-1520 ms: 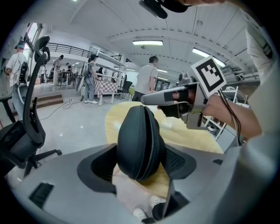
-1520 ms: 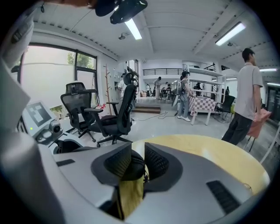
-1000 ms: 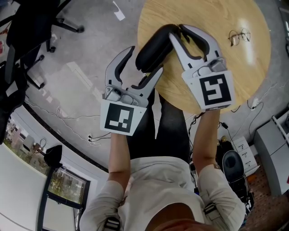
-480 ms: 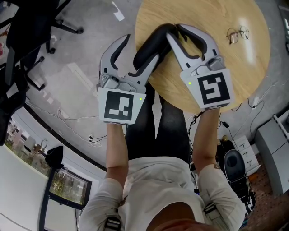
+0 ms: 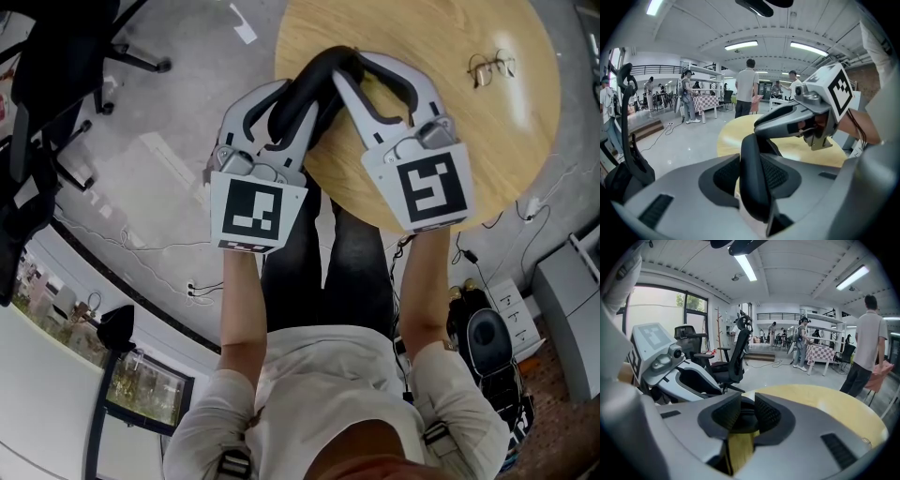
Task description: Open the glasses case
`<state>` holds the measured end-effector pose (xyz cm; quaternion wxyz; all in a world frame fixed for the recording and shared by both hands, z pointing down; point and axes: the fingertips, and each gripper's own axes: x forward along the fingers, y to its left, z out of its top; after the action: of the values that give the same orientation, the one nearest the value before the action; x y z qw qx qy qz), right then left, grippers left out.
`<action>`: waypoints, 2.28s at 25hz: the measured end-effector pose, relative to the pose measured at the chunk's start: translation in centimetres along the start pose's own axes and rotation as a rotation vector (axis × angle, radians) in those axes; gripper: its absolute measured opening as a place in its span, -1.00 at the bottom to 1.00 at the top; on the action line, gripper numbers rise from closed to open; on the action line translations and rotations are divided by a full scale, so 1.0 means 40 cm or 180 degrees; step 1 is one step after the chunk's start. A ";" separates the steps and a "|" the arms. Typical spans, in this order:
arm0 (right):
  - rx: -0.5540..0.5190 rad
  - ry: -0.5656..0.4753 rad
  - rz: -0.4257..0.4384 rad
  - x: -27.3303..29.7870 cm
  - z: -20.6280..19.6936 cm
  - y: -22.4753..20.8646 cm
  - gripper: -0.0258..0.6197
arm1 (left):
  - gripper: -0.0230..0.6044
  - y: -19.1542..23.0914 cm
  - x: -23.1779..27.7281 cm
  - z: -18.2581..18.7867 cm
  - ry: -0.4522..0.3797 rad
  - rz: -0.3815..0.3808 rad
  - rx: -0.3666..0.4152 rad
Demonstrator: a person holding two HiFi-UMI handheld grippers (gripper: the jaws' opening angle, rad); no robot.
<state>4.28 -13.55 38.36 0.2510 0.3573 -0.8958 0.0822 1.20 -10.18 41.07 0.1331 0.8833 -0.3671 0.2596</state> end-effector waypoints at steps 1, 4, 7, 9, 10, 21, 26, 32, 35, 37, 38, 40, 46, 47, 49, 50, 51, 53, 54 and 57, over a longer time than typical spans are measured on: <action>-0.0006 0.0011 0.0014 -0.001 -0.001 0.004 -0.60 | -0.49 0.003 0.000 -0.001 0.0006 0.0008 -0.0021; -0.0050 0.0083 0.0019 -0.002 -0.007 0.009 -0.63 | -0.50 0.009 0.001 -0.003 0.0030 0.0041 -0.0058; -0.0116 0.0175 0.0021 -0.007 -0.015 0.013 -0.65 | -0.51 0.018 0.001 -0.008 0.0059 0.0110 -0.0109; -0.0160 0.0229 0.0023 -0.009 -0.019 0.018 -0.69 | -0.53 0.026 0.000 -0.012 0.0078 0.0162 -0.0151; -0.0184 0.0249 0.0024 -0.010 -0.021 0.020 -0.71 | -0.53 0.029 0.001 -0.014 0.0088 0.0186 -0.0166; -0.0248 0.0292 0.0039 -0.030 -0.037 0.030 -0.77 | -0.64 0.062 0.009 -0.034 0.0192 0.0387 -0.0238; -0.0270 0.0303 0.0042 -0.037 -0.042 0.032 -0.78 | -0.69 0.078 0.014 -0.042 0.0226 0.0468 -0.0245; -0.0287 0.0345 0.0031 -0.049 -0.052 0.029 -0.78 | -0.70 0.089 0.021 -0.042 0.0223 0.0478 -0.0319; -0.0284 0.0331 0.0010 -0.052 -0.058 0.028 -0.78 | -0.70 0.090 0.024 -0.045 0.0221 0.0480 -0.0335; -0.0272 0.0325 -0.0010 -0.055 -0.063 0.027 -0.78 | -0.70 0.091 0.025 -0.047 0.0214 0.0477 -0.0339; -0.0264 0.0329 -0.0019 -0.056 -0.066 0.027 -0.78 | -0.70 0.093 0.025 -0.047 0.0210 0.0477 -0.0342; -0.0260 0.0343 -0.0033 -0.061 -0.071 0.024 -0.78 | -0.69 0.094 0.025 -0.046 0.0206 0.0478 -0.0349; -0.0239 0.0326 -0.0072 -0.067 -0.077 0.021 -0.78 | -0.69 0.096 0.027 -0.047 0.0202 0.0480 -0.0379; -0.0237 0.0318 -0.0075 -0.067 -0.078 0.020 -0.79 | -0.69 0.096 0.027 -0.048 0.0203 0.0480 -0.0385; -0.0238 0.0316 -0.0077 -0.070 -0.081 0.020 -0.79 | -0.69 0.097 0.027 -0.049 0.0206 0.0480 -0.0396; -0.0240 0.0319 -0.0078 -0.071 -0.083 0.021 -0.79 | -0.69 0.097 0.027 -0.049 0.0207 0.0481 -0.0402; -0.0240 0.0322 -0.0081 -0.072 -0.084 0.021 -0.79 | -0.69 0.098 0.027 -0.049 0.0208 0.0483 -0.0406; -0.0232 0.0322 -0.0092 -0.073 -0.085 0.020 -0.79 | -0.69 0.098 0.027 -0.049 0.0210 0.0491 -0.0408; -0.0223 0.0319 -0.0099 -0.072 -0.086 0.020 -0.79 | -0.69 0.098 0.028 -0.049 0.0211 0.0495 -0.0407; -0.0208 0.0308 -0.0114 -0.072 -0.085 0.020 -0.79 | -0.69 0.097 0.027 -0.049 0.0216 0.0508 -0.0402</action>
<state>6.85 -10.12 39.83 0.3071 0.3605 -0.8783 0.0655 -1.65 -12.67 43.48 0.1798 0.8318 -0.4471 0.2754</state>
